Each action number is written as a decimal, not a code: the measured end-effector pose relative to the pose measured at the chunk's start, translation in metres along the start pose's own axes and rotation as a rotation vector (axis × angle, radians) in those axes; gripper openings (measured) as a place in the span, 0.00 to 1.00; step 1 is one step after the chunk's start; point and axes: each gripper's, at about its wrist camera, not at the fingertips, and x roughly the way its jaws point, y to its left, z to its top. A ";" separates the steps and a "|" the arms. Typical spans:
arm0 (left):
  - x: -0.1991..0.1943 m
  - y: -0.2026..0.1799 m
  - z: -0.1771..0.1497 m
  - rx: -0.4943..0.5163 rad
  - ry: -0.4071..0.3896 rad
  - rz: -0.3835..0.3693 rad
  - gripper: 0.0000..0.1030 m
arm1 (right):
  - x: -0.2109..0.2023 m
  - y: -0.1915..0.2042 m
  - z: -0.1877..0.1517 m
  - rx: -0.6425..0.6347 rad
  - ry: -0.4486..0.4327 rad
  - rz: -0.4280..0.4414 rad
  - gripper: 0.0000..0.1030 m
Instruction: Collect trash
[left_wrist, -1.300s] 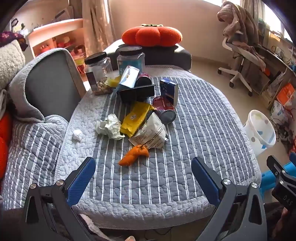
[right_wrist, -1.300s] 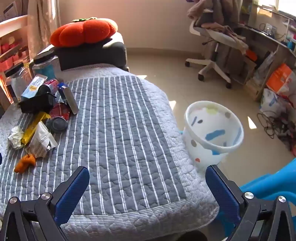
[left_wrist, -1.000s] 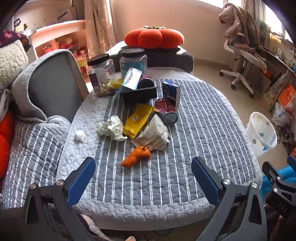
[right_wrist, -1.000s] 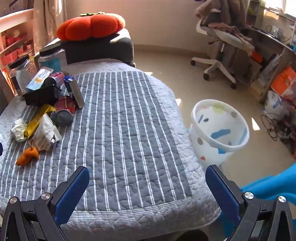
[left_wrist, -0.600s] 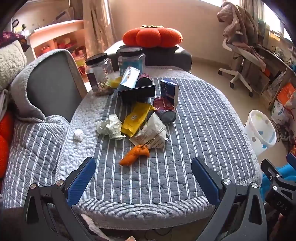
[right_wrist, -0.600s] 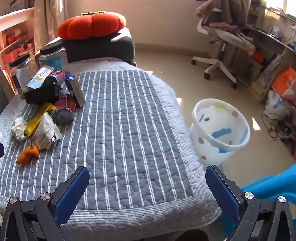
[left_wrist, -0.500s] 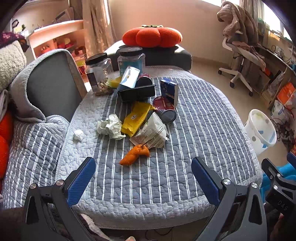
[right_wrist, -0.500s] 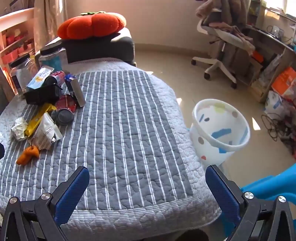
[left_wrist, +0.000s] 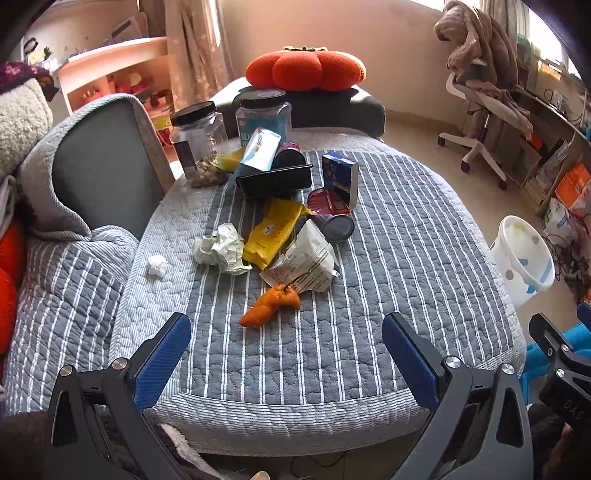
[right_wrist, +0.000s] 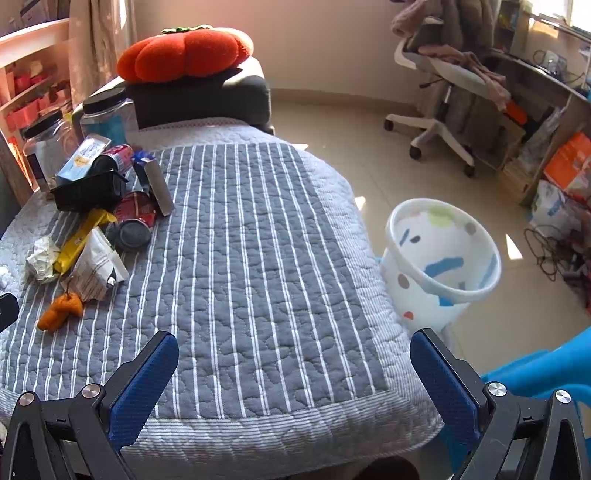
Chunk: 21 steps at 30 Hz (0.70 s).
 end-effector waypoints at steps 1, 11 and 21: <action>0.000 0.000 0.000 -0.001 -0.002 0.001 1.00 | 0.000 0.000 0.000 0.000 -0.001 0.000 1.00; 0.001 0.000 0.000 -0.001 0.009 -0.008 1.00 | 0.001 -0.001 0.001 0.001 0.001 -0.003 1.00; -0.001 0.001 0.000 -0.006 0.006 -0.013 1.00 | 0.002 0.000 0.000 -0.002 0.002 -0.003 1.00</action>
